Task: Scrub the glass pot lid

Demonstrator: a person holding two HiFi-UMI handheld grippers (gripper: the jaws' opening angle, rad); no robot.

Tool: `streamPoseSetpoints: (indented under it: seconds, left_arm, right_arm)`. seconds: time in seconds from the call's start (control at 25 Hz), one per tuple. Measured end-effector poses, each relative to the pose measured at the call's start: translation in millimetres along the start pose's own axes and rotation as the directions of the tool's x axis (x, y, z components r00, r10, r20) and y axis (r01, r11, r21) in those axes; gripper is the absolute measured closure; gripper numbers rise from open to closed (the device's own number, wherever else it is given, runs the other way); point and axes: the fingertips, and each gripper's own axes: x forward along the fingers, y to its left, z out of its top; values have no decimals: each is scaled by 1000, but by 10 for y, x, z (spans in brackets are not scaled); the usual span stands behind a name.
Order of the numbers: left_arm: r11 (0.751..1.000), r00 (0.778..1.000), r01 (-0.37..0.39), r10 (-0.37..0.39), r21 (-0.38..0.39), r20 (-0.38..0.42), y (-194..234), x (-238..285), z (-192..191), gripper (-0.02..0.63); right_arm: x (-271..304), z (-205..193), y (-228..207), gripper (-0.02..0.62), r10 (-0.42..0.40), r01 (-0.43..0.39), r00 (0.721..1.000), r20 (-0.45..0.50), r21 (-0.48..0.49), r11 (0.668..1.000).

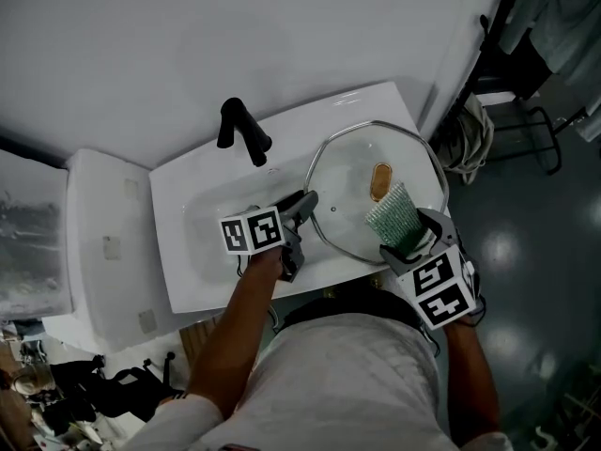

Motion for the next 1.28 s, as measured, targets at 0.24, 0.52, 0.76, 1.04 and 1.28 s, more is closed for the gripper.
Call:
streamPoseSetpoints:
  seconds: [0.24, 0.52, 0.76, 1.04, 1.28]
  left_arm:
    - [1000, 1000, 1, -1, -3, 1, 0, -2, 3, 456]
    - [1000, 1000, -2, 2, -2, 0, 0, 1, 3, 456]
    - [1000, 1000, -5, 5, 4, 0, 4, -1, 7, 456]
    - [1000, 1000, -14, 14, 11, -5, 8, -1, 6, 456]
    - [999, 1000, -29, 29, 23, -5, -6, -1, 13, 456]
  right_arm:
    - [183, -10, 318, 247, -20, 10, 997, -73, -131, 991]
    - [347, -136, 451, 247, -4, -11, 995, -102, -149, 989]
    - [253, -261, 267, 247, -9, 3, 997, -73, -79, 997]
    - [113, -407, -9, 247, 5, -3, 1000, -22, 78, 997]
    - [73, -440, -104, 247, 64, -73, 997, 49, 194, 978]
